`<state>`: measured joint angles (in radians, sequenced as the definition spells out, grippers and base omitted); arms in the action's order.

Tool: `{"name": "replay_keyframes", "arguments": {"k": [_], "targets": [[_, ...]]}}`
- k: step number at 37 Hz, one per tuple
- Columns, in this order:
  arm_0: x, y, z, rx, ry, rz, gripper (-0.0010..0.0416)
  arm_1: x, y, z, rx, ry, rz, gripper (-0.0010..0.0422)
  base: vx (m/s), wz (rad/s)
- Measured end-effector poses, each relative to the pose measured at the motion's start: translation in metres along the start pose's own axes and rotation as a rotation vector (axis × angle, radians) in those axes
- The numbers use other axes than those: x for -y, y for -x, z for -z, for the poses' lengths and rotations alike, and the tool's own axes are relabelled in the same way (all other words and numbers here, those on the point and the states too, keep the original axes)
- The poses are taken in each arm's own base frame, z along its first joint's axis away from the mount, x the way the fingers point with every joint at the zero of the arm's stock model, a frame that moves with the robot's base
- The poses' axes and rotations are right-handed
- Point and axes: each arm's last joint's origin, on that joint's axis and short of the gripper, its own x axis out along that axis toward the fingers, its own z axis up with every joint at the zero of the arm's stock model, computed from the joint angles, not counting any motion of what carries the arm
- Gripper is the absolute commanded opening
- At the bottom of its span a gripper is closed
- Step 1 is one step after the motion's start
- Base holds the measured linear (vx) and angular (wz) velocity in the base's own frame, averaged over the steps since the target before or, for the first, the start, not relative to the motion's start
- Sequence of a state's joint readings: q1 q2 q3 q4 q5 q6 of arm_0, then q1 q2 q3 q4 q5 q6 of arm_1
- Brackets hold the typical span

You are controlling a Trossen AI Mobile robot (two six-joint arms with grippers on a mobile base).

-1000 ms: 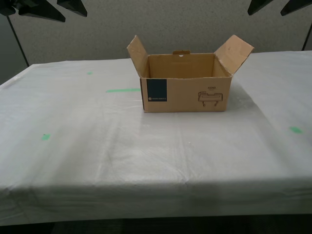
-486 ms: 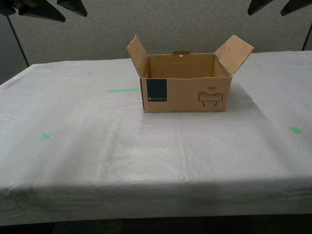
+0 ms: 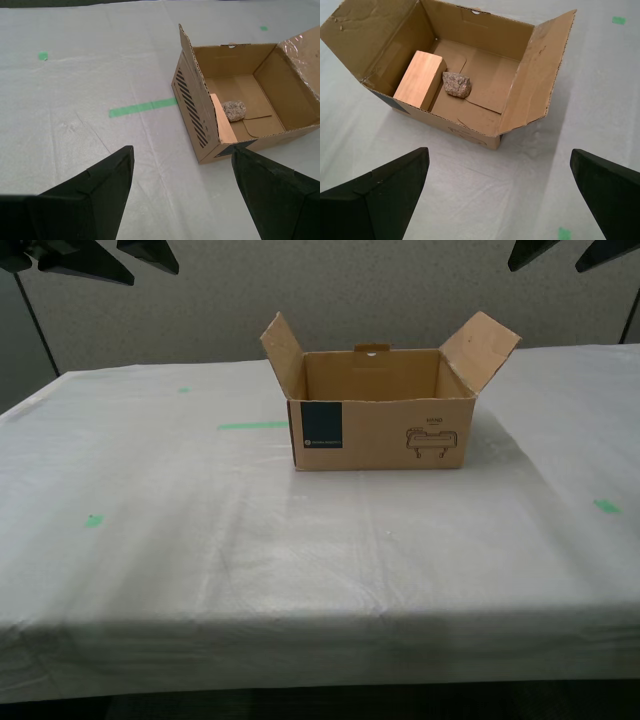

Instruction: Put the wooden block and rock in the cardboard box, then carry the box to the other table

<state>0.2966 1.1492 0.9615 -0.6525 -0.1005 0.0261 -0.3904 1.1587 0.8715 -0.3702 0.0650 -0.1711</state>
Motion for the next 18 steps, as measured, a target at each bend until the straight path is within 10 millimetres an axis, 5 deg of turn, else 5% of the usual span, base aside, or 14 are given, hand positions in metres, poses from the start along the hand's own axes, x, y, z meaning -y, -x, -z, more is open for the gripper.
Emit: {"name": "replay_keyframes", "arguments": {"k": [18], "targets": [[-0.0003, 0.0000, 0.0000, 0.000, 0.001, -0.001, 0.0394, 0.0000, 0.0000, 0.0000, 0.000, 0.000, 0.000, 0.0263, 0.000, 0.000]]}}
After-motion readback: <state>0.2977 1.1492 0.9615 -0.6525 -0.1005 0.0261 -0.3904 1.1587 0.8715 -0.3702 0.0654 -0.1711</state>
